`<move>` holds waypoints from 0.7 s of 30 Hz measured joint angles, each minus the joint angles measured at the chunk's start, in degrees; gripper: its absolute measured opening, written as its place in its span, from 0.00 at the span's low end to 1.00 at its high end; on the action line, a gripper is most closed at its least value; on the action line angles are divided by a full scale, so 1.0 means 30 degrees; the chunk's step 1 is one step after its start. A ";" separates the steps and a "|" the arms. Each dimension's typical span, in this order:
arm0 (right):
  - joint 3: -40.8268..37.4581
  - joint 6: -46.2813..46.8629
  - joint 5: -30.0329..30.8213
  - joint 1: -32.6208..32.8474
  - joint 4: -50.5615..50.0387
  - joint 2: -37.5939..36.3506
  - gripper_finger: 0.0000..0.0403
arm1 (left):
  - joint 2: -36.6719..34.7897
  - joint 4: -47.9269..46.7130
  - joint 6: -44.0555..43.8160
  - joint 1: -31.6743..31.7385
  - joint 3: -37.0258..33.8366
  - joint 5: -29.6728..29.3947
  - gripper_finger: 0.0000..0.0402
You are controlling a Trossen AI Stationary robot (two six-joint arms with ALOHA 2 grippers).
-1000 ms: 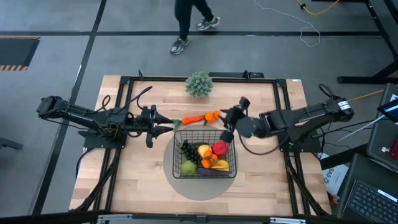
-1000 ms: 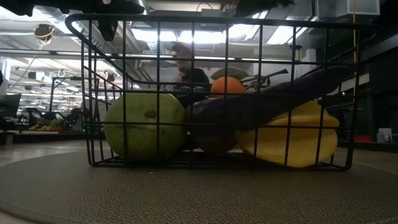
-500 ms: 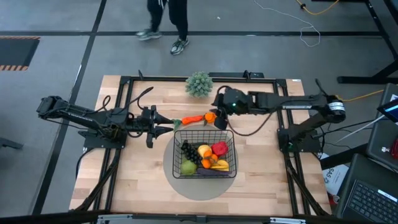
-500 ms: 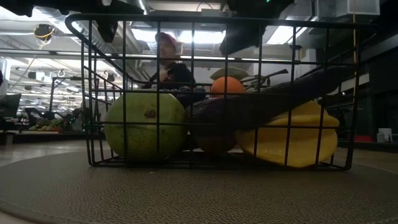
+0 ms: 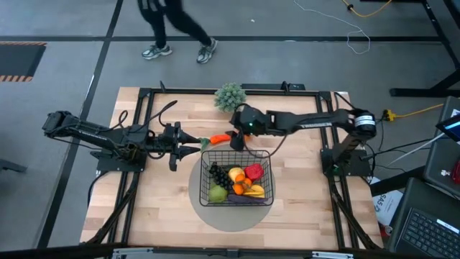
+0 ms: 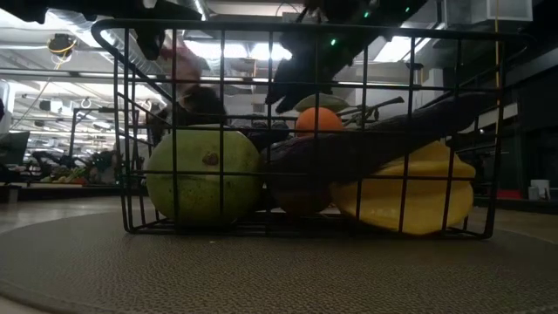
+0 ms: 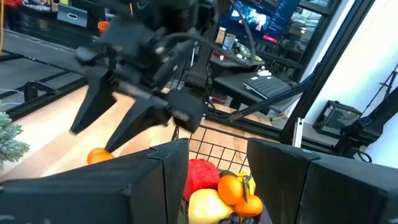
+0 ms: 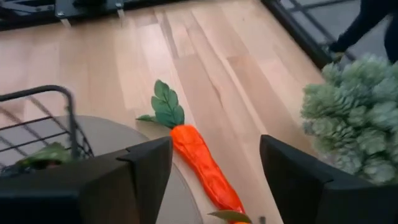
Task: Build produce basket
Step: Put the tangerine into the black wire basket
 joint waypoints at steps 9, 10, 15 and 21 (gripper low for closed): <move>0.2734 0.0150 -0.2072 -0.0721 -0.1519 0.3779 0.55 | 0.0000 -0.0007 0.0000 0.0000 0.0000 0.0000 0.38; 0.3218 0.0137 -0.2072 -0.0720 -0.2061 0.4213 0.55 | 0.0000 -0.0002 0.0000 0.0000 0.0000 0.0000 0.38; 0.5164 -0.0064 -0.2225 -0.0727 -0.4953 0.5923 0.56 | 0.0000 -0.0015 0.0020 0.0000 0.0000 0.0000 0.38; 0.5927 -0.0303 -0.2330 -0.0749 -0.5949 0.6599 0.56 | 0.0000 -0.0087 0.0153 0.0000 0.0000 0.0000 0.38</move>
